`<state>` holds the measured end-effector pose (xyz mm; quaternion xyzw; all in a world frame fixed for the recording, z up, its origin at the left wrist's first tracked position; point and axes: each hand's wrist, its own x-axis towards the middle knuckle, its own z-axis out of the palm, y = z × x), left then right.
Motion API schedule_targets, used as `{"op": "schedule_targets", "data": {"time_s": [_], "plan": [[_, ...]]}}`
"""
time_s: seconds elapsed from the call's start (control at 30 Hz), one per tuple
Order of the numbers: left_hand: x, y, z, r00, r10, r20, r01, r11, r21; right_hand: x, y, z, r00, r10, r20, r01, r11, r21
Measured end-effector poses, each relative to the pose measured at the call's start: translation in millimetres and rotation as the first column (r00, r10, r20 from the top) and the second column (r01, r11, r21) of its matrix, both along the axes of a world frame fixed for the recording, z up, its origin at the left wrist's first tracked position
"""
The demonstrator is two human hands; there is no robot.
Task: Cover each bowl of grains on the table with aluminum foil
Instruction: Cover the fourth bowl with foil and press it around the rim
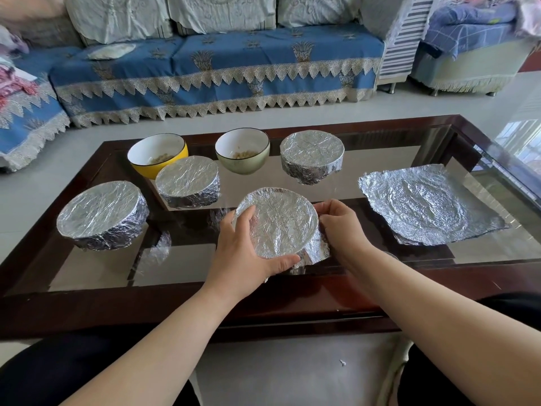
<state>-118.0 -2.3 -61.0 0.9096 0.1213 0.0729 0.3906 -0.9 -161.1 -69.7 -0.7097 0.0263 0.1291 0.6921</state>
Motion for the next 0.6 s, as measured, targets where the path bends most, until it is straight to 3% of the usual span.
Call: {"op": "schedule_targets", "data": {"time_s": [0.13,0.23,0.33,0.6], "plan": [[-0.3,-8.9,1.1,0.999,0.048,0.01,-0.048,0.999,0.023,2.1,-5.9,8.7,0.998,0.044,0.046,-0.039,0.994,-0.101],[0.4,-16.7,3.6,0.997,0.077,0.012,-0.078,0.996,0.041,-3.0,-9.7,15.9,0.973,0.157,0.169,-0.102,0.95,-0.294],[1.9,-15.0,6.1,0.998,0.056,-0.012,-0.056,0.998,0.015,-8.0,-9.3,20.0,0.933,0.202,0.297,-0.058,0.901,-0.43],[0.6,6.7,6.9,0.997,-0.035,-0.072,0.044,0.99,0.133,0.2,-12.2,22.9,0.9,0.272,0.341,-0.078,0.87,-0.487]]}}
